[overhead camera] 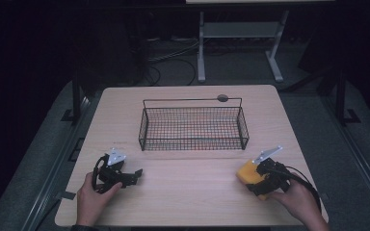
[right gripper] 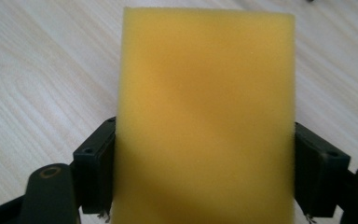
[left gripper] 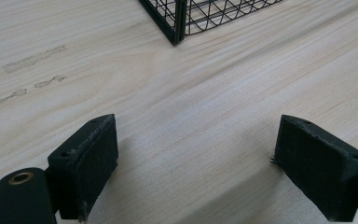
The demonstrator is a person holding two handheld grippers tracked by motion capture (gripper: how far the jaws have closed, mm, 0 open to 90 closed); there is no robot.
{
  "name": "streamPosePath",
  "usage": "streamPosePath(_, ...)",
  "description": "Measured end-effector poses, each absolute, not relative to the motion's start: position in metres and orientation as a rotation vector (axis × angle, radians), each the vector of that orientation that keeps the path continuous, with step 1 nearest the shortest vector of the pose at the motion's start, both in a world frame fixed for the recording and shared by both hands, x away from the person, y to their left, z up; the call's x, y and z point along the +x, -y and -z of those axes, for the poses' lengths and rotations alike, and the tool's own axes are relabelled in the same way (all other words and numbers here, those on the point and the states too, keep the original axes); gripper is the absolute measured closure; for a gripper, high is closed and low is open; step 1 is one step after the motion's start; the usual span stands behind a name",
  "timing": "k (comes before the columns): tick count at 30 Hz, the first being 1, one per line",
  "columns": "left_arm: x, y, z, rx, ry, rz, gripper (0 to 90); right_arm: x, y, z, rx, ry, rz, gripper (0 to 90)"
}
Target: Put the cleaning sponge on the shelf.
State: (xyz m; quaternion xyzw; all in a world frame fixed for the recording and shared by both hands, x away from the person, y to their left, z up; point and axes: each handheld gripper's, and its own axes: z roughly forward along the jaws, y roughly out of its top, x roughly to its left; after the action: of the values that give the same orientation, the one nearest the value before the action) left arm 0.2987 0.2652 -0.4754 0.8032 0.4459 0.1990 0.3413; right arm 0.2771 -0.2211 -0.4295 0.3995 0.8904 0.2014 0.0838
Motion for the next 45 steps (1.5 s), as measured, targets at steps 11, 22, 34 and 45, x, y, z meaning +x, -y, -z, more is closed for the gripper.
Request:
streamPosePath(11, 0.299, -0.265, 0.475, 2.089, -1.160, -0.517, 12.6, 0.285, 0.227, 0.421, 1.197, -2.638, -0.614, 22.6)
streamPosePath(22, 0.299, -0.265, 0.475, 2.089, -1.160, -0.518, 12.5, 0.291, 0.231, 0.409, 1.208, -2.612, -0.631, 22.6)
streamPosePath(34, 0.299, -0.265, 0.475, 2.088, -1.161, -0.516, 12.6, 0.303, 0.234, 0.399, 1.207, -2.596, -0.649, 22.6)
streamPosePath(45, 0.299, -0.265, 0.475, 2.085, -1.163, -0.517, 12.5, 0.313, 0.236, 0.389, 1.204, -2.575, -0.674, 22.6)
